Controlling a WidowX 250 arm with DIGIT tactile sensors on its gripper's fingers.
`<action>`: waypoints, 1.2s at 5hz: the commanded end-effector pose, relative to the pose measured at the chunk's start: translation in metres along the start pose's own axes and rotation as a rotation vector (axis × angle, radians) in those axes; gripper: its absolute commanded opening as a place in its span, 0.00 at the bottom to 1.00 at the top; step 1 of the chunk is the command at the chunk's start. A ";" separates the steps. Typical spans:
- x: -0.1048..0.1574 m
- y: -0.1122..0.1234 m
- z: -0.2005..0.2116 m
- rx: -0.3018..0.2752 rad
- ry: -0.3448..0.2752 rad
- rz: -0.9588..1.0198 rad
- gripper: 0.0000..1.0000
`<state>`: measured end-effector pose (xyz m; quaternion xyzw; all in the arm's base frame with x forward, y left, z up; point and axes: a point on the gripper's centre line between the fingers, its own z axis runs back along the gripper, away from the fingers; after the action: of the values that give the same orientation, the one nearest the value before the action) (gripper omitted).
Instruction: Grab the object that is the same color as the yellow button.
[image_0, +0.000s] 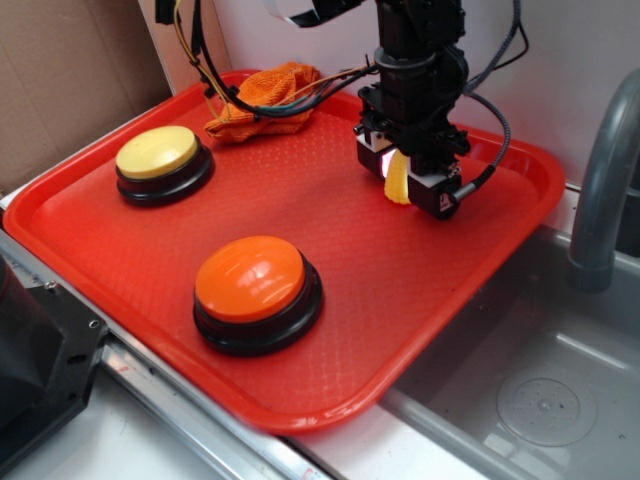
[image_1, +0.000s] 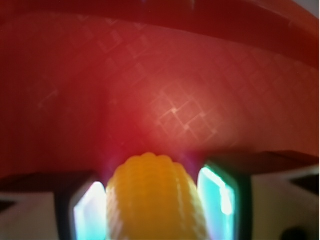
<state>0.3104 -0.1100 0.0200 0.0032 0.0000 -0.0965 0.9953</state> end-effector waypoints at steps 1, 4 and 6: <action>-0.009 0.003 0.087 -0.034 -0.089 -0.055 0.00; -0.077 0.002 0.219 0.075 -0.097 0.044 0.00; -0.109 0.054 0.226 0.028 -0.121 0.225 0.00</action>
<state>0.2142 -0.0344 0.2333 0.0139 -0.0420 0.0156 0.9989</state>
